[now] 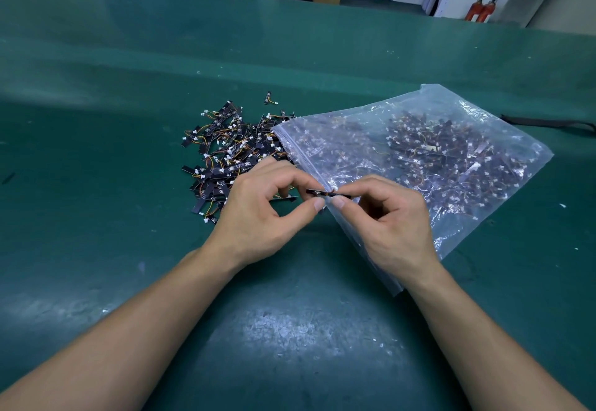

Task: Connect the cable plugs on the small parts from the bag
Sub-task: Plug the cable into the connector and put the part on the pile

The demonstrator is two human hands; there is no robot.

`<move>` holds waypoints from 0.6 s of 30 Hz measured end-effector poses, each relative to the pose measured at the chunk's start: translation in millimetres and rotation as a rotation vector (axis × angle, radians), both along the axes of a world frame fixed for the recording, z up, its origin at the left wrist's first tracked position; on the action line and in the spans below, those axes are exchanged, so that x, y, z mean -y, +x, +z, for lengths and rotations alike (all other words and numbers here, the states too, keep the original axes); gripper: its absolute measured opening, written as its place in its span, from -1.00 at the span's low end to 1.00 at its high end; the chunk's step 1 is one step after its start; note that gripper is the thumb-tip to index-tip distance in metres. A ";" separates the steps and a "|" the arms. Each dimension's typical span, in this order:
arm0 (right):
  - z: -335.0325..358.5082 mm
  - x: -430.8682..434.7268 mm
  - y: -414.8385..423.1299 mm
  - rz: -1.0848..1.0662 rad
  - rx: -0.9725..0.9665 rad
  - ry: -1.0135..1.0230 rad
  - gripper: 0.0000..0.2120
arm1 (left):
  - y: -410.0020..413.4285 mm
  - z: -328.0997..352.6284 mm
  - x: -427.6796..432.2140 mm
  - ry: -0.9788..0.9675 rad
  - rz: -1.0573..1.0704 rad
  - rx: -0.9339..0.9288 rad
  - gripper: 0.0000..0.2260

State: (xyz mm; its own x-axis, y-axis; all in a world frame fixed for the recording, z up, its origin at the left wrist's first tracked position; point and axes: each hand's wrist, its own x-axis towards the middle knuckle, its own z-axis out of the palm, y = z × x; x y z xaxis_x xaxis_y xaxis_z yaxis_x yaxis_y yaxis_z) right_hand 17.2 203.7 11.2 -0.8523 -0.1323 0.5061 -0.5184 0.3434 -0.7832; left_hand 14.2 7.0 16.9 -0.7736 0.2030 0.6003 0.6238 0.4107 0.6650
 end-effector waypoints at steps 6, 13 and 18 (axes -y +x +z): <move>-0.9 1.3 1.2 0.007 0.007 0.008 -0.91 | -2.1 -0.6 1.5 -0.006 0.020 -0.042 -0.90; 1.1 0.6 0.5 -0.004 -0.019 0.025 -0.92 | -1.3 -1.0 1.1 -0.004 -0.011 -0.036 -0.86; -0.2 0.1 1.7 -0.004 0.009 0.023 -0.91 | -2.4 -3.0 0.7 -0.013 0.008 -0.037 -0.90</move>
State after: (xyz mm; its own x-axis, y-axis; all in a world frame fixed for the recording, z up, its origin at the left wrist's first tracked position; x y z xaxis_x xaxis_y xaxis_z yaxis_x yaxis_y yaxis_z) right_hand 19.0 203.6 11.0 -0.8573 -0.1401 0.4954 -0.5099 0.3636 -0.7796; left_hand 11.8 6.3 14.0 -0.7526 0.2051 0.6257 0.6445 0.4242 0.6362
